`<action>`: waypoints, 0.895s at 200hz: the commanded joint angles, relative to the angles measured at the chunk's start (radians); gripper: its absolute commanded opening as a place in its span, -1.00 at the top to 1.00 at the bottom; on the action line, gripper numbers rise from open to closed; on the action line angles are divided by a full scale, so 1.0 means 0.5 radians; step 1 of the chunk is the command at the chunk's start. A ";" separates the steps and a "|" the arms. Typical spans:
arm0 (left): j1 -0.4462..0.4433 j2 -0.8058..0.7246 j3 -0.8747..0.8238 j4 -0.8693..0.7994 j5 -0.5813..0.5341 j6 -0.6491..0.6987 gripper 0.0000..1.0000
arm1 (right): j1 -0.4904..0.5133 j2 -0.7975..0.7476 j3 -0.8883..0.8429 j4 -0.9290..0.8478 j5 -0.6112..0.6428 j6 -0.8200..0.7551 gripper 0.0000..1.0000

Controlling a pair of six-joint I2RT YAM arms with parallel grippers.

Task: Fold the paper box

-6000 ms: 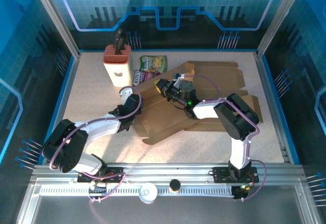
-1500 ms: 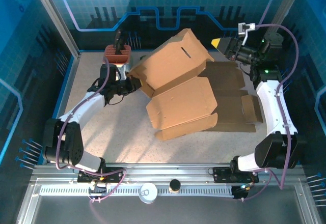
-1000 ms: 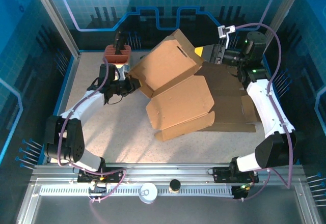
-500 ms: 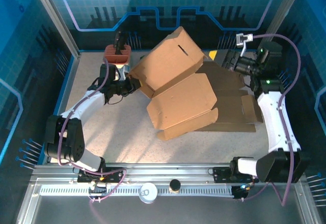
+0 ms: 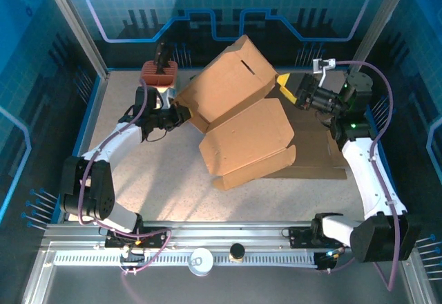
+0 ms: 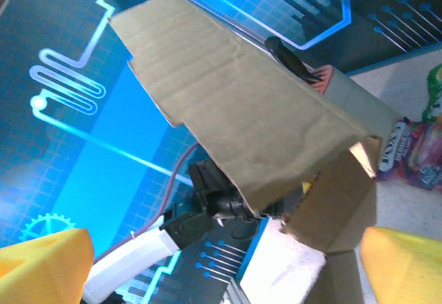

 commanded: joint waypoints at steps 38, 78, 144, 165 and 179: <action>0.001 -0.015 0.068 0.051 0.082 -0.021 1.00 | 0.169 0.081 0.003 0.316 0.039 0.224 -0.99; -0.002 -0.012 0.062 0.061 0.090 -0.021 1.00 | 0.236 0.166 0.104 0.258 0.046 0.172 -0.99; 0.000 -0.018 0.042 0.086 0.097 -0.043 1.00 | 0.318 0.285 0.252 0.083 0.032 0.042 -0.99; 0.003 -0.010 0.043 0.076 0.083 -0.061 1.00 | 0.284 0.166 0.310 -0.228 0.037 -0.210 -1.00; 0.013 -0.006 0.041 0.076 0.066 -0.073 1.00 | 0.222 0.067 0.328 -0.367 0.028 -0.341 -0.98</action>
